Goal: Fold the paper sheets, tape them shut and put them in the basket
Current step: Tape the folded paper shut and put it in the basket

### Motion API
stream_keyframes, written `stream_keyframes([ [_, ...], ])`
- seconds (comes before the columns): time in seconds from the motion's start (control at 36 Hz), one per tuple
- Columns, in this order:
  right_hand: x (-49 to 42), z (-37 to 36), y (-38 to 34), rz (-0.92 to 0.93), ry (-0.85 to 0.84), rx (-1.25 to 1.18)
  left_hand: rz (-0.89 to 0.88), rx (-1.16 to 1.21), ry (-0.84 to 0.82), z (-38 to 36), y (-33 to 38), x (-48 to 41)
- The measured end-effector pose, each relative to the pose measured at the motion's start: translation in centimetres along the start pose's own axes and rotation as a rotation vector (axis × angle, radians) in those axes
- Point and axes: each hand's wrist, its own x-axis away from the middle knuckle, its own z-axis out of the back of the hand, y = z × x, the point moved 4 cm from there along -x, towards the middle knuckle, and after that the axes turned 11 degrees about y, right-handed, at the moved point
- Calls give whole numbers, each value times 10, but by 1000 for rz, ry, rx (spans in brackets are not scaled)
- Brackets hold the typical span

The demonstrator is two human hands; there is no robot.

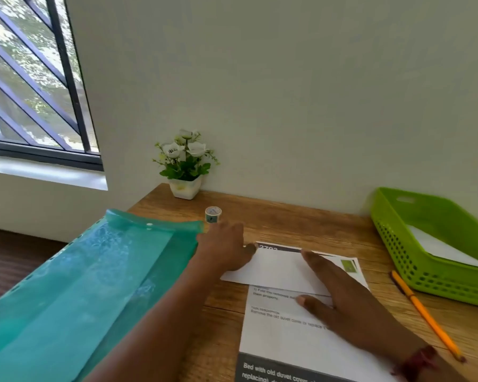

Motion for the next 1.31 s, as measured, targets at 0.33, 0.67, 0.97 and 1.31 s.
stream_keyframes([
  [0.33, -1, -1, -12, -69, -74, 6, -10, -126, -114, -7, -2, 6],
  [0.67, 3, -2, -5, -31, -146, 25, 93, 412, -11, 22, 8, 6],
  [0.97, 4, 1, -11, 14, -176, 50, 140, 256, -216, 14, 4, 10],
  [1.31, 7, 3, -11, 89, -95, 11, 155, 690, -269, 22, -1, 10],
])
